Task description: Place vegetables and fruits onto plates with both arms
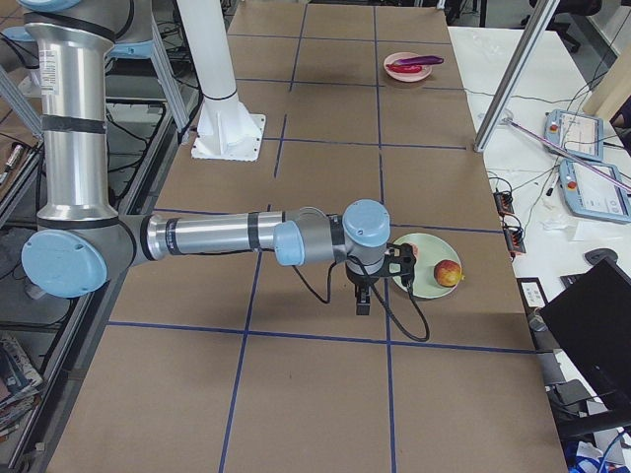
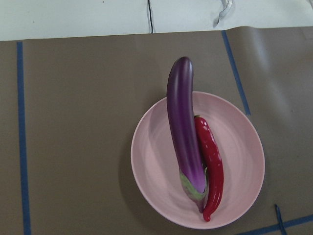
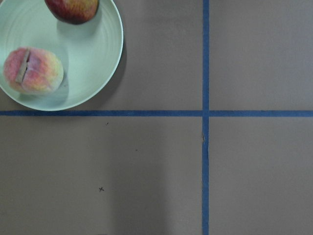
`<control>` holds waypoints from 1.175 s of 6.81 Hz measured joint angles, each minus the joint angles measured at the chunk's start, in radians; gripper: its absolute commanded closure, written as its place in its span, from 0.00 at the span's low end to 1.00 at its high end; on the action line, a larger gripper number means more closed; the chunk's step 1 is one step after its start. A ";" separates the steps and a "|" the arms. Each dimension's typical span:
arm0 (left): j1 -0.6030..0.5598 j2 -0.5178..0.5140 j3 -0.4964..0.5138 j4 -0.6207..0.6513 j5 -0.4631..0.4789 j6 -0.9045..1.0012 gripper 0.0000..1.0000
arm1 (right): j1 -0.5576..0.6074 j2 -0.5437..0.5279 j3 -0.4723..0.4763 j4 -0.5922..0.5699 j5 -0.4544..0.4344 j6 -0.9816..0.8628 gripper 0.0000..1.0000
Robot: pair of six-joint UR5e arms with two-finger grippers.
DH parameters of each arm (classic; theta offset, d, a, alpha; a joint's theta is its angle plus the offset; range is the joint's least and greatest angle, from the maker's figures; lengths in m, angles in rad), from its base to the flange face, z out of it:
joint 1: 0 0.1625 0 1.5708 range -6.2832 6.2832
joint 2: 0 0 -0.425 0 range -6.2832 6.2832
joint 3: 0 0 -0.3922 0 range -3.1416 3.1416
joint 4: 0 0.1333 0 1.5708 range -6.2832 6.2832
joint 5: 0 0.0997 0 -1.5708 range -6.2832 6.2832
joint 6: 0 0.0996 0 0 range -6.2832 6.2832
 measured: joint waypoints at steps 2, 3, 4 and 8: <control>-0.041 0.069 -0.217 0.401 0.000 0.190 0.00 | 0.016 -0.043 0.099 -0.126 0.023 -0.067 0.00; -0.049 0.108 -0.305 0.548 0.004 0.226 0.00 | 0.011 -0.052 0.175 -0.237 0.015 -0.100 0.00; -0.051 0.159 -0.359 0.616 0.012 0.241 0.00 | 0.004 -0.071 0.246 -0.324 -0.013 -0.118 0.00; -0.044 0.232 -0.415 0.657 0.063 0.283 0.00 | -0.002 -0.117 0.302 -0.369 -0.058 -0.129 0.00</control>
